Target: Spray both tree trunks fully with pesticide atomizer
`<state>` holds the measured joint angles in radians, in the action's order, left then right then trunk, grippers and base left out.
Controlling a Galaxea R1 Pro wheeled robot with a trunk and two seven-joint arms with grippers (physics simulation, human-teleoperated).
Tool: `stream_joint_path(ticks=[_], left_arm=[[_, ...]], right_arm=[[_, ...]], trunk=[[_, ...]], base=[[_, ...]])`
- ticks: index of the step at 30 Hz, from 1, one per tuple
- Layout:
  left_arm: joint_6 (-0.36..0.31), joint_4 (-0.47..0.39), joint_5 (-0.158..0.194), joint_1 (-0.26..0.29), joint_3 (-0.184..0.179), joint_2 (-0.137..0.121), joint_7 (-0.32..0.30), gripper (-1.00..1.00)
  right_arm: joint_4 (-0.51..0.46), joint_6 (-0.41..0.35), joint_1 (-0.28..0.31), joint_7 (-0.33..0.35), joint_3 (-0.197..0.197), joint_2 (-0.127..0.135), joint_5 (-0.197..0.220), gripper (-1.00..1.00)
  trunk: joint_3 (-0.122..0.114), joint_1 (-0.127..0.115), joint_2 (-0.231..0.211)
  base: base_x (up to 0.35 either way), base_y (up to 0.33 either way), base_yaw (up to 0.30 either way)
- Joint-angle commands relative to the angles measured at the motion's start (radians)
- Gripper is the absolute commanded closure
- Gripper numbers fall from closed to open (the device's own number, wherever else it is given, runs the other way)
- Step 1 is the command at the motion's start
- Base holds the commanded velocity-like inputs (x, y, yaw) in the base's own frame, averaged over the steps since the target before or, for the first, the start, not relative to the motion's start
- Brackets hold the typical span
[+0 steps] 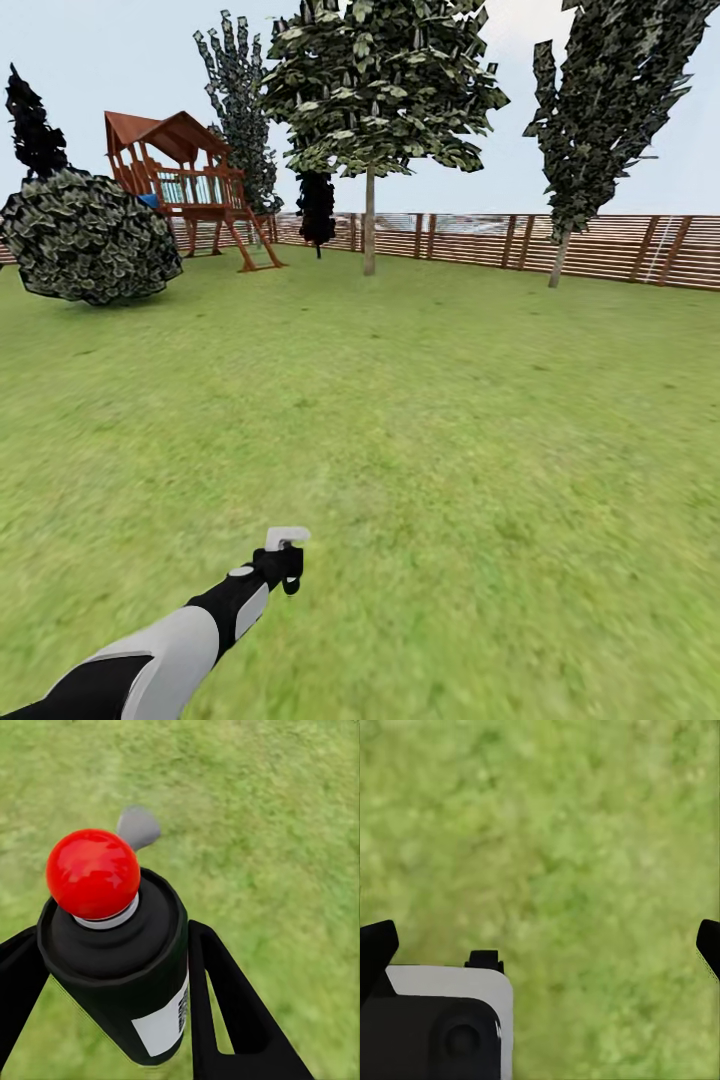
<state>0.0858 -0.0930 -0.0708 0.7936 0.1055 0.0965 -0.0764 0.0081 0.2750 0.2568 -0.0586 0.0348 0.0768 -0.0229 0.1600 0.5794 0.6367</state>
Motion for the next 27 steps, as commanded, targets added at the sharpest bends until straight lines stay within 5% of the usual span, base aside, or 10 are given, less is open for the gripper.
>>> stream_joint_path(ticks=[1,27], left_arm=[[0.003,0.001,-0.007,0.001,0.008,0.000,-0.003,1.00],[0.003,0.001,-0.008,0.001,0.008,0.016,-0.003,1.00]], right_arm=[[0.001,0.003,0.001,-0.004,0.004,0.000,-0.003,-1.00],[0.001,0.003,0.001,-0.004,0.004,0.000,-0.002,-1.00]], trunk=[[0.002,0.001,0.001],[0.002,0.001,0.001]], base=[[0.350,0.000,0.000],[0.350,0.000,0.000]])
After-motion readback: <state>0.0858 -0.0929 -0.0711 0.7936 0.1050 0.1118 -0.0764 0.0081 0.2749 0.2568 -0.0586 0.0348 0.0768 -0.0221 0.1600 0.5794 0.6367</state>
